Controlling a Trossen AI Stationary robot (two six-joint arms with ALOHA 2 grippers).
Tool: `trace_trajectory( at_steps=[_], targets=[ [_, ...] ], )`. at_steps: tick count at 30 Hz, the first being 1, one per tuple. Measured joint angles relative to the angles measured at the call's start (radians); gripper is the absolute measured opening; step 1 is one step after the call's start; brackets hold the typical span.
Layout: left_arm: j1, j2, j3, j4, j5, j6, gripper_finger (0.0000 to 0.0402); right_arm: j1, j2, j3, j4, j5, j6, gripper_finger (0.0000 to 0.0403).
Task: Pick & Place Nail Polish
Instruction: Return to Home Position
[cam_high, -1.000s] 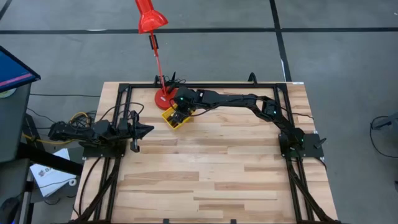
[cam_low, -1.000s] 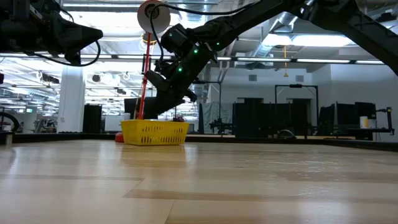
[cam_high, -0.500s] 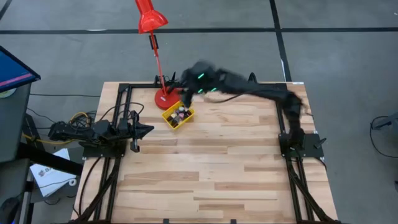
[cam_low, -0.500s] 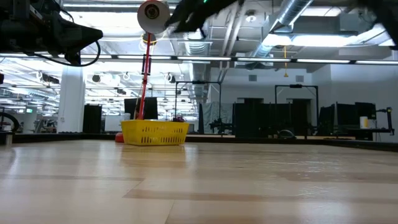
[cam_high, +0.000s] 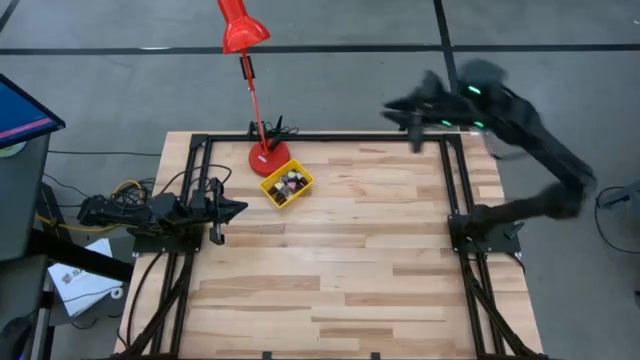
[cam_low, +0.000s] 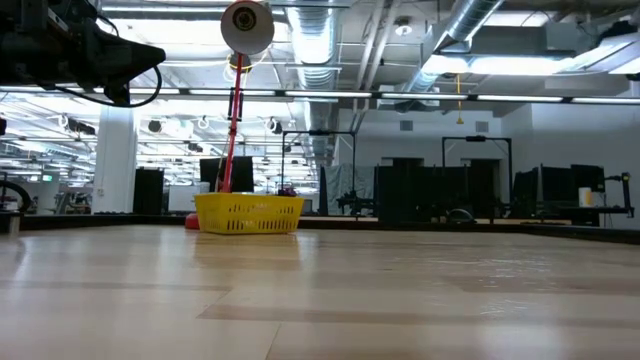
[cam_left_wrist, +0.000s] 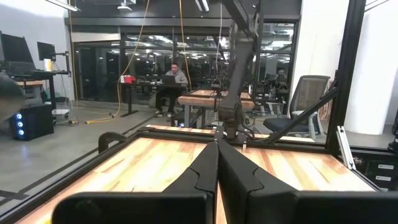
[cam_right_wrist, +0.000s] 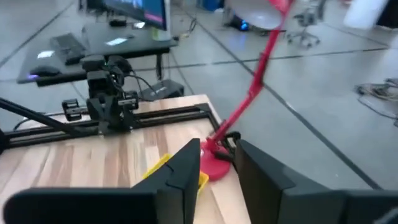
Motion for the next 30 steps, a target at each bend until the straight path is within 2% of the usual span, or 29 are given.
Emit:
trace_trajectory(
  at_steps=[3,7,12,15,19,24,30],
  targets=[
    [0.0,0.0,0.0,0.0,0.0,0.0,0.0,-0.03,-0.221,-0.255,0.113,0.0,0.069,0.0086],
    [0.0,0.0,0.0,0.0,0.0,0.0,0.0,-0.038,-0.476,-0.632,0.377,0.001,0.186,0.0073],
    [0.0,0.0,0.0,0.0,0.0,0.0,0.0,-0.012,-0.741,-1.06,0.675,0.01,0.359,0.0055],
    [0.0,0.0,0.0,0.0,0.0,0.0,0.0,0.006,-0.881,-1.252,0.848,0.038,0.409,0.0038],
    [0.0,0.0,0.0,0.0,0.0,0.0,0.0,0.053,-1.006,-1.418,0.942,0.035,0.44,0.0007],
    [0.0,0.0,0.0,0.0,0.0,0.0,0.0,0.165,-1.13,-1.492,0.969,0.032,0.471,0.0004],
    [0.0,0.0,0.0,0.0,0.0,0.0,0.0,0.328,-1.178,-1.518,0.957,0.181,0.382,0.0001]
  ],
)
